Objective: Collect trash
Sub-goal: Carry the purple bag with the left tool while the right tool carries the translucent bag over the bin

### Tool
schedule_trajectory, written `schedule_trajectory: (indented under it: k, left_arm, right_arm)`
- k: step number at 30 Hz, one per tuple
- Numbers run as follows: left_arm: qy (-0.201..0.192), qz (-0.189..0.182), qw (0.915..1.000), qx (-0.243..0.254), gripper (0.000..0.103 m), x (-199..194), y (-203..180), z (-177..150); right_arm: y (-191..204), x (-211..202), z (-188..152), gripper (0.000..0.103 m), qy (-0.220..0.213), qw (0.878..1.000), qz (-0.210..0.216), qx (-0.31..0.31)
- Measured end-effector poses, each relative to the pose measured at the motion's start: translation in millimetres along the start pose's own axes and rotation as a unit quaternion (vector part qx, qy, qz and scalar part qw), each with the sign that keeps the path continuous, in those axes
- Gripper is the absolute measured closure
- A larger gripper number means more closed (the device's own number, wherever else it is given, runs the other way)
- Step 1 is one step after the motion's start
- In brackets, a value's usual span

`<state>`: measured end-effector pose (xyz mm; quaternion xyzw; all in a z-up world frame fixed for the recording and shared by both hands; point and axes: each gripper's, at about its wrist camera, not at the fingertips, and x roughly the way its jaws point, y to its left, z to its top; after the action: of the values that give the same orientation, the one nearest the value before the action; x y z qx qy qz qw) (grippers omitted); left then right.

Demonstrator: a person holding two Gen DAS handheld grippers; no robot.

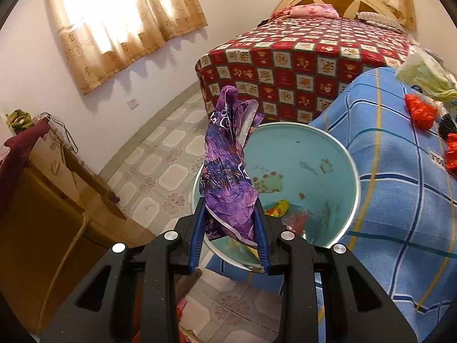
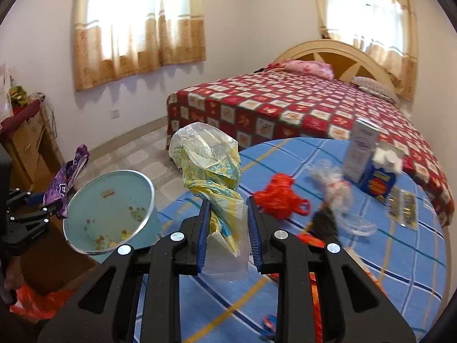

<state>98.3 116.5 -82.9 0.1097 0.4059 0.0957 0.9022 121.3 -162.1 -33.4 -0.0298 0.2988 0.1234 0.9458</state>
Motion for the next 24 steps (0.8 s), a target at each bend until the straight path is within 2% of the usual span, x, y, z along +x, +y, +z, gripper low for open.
schedule_trajectory:
  k: [13, 24]
  left_arm:
    - [0.011, 0.026, 0.9994, -0.019, 0.071, 13, 23, -4]
    - [0.020, 0.036, 0.9989, -0.021, 0.071, 22, 31, -5]
  right_arm:
    - [59, 40, 11, 0.077, 0.017, 0.999, 0.029, -0.040]
    - [86, 62, 11, 0.077, 0.033, 0.997, 0.046, -0.061]
